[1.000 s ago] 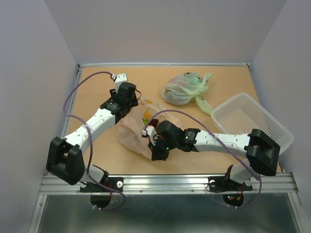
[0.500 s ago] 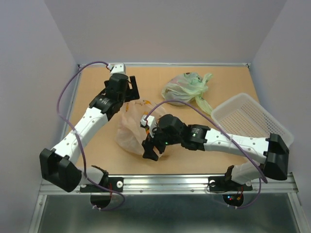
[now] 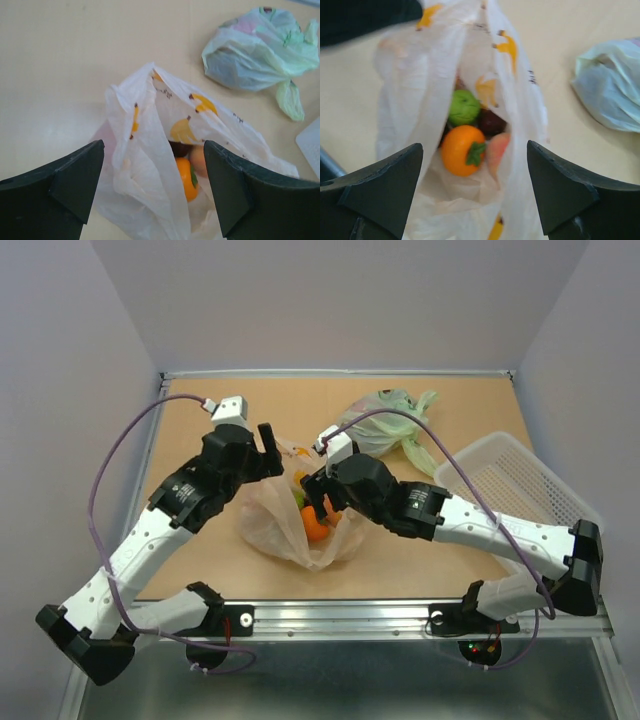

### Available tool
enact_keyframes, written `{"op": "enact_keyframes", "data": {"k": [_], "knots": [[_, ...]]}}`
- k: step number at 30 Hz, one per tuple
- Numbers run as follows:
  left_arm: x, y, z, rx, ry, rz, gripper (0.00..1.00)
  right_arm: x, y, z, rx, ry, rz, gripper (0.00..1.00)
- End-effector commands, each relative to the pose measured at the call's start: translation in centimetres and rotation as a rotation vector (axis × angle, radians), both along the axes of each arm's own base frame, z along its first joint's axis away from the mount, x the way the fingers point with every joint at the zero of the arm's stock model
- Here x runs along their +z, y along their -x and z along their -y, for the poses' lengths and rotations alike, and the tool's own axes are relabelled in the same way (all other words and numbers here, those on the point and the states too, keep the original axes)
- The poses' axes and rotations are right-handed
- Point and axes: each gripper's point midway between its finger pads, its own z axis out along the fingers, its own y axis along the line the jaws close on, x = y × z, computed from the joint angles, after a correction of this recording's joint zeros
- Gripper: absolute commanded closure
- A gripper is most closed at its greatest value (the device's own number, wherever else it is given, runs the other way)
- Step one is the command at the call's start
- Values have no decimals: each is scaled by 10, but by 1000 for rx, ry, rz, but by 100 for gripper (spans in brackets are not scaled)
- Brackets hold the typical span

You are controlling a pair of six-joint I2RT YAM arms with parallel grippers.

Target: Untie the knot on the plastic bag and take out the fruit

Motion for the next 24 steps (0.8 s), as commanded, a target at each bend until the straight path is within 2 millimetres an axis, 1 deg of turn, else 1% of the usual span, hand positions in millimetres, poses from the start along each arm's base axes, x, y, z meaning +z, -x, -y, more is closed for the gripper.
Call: {"op": "enact_keyframes", "data": {"k": [1,2,4,5,8,9,10,11,12,13,14,16,17,18,19,22,24], "knots": [[-42,13,24,-4,14,-109,8,-12,-38,41,-252,73,53,11],[-46,14,30,1,-3,-106,8,-16,-47,52,-299,83,54,11],[-51,15,36,6,-18,-104,8,-27,-55,64,-334,101,39,11],[-51,15,42,10,-21,-91,7,-39,-60,75,-365,119,22,11],[-63,12,50,15,-52,-105,7,-61,-63,89,-395,130,-27,14],[-65,11,53,21,-52,-102,7,-75,-64,100,-415,149,-51,16],[-72,12,60,10,-69,-115,7,-83,-62,103,-422,145,-74,22],[-75,12,63,8,-75,-121,7,-89,-62,107,-428,150,-88,25],[-78,13,65,9,-84,-124,7,-101,-60,116,-437,167,-109,28],[-85,15,71,2,-98,-138,7,-106,-57,116,-434,161,-127,36],[-95,15,71,10,-127,-156,7,-115,-54,119,-433,174,-143,47],[-106,16,72,19,-148,-177,7,-123,-50,117,-414,171,-171,58],[-118,17,70,26,-181,-199,7,-129,-46,117,-404,176,-190,69],[-121,18,70,28,-181,-203,7,-129,-46,116,-405,170,-190,69],[-130,18,70,39,-200,-220,7,-132,-43,114,-394,166,-207,78],[-142,18,72,49,-226,-242,7,-134,-38,109,-367,144,-232,90],[-152,16,66,80,-264,-247,6,-134,-37,108,-358,133,-236,95]]}}
